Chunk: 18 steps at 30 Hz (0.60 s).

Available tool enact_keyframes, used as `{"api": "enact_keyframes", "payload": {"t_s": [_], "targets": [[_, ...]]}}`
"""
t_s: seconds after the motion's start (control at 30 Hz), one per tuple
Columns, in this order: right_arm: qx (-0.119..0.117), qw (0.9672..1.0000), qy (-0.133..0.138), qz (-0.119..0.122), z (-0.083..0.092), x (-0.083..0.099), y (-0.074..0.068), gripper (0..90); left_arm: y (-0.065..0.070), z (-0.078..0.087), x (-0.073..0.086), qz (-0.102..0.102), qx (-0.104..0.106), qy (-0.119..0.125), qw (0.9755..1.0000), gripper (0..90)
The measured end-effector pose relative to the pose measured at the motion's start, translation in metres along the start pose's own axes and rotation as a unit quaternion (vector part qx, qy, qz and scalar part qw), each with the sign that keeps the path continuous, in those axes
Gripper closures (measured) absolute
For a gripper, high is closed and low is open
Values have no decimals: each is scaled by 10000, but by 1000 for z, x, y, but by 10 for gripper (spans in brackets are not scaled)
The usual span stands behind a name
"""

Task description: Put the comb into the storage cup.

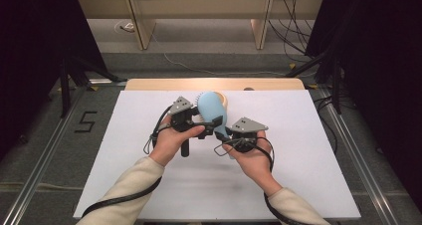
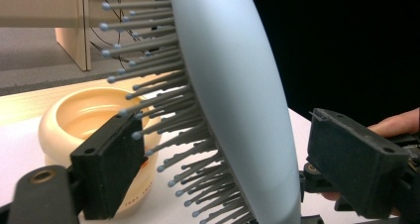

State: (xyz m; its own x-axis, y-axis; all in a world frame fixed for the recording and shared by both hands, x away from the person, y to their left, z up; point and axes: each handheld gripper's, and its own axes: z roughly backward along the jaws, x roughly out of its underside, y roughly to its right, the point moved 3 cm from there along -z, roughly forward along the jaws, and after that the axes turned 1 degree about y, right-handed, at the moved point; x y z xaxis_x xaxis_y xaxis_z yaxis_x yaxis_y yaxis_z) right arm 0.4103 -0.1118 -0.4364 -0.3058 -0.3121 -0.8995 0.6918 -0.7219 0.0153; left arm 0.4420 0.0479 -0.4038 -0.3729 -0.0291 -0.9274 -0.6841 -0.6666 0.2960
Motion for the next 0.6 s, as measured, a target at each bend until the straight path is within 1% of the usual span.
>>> {"api": "enact_keyframes", "payload": {"t_s": [0.1,0.17,0.37,0.53,0.6], "targets": [[20,10000,14,1,0,0,0,704,1,-1,1,24,25,-1,10000,167],[19,10000,12,6,0,0,-1,704,2,-2,1,24,10,1,10000,174],[15,10000,51,9,0,-1,-2,704,1,-2,0,116,-29,94,9999,210],[17,10000,44,17,-1,0,-3,704,0,-2,1,178,-81,125,9997,230],[25,10000,38,20,-1,0,-3,704,0,-3,1,216,-80,139,9996,257]]}}
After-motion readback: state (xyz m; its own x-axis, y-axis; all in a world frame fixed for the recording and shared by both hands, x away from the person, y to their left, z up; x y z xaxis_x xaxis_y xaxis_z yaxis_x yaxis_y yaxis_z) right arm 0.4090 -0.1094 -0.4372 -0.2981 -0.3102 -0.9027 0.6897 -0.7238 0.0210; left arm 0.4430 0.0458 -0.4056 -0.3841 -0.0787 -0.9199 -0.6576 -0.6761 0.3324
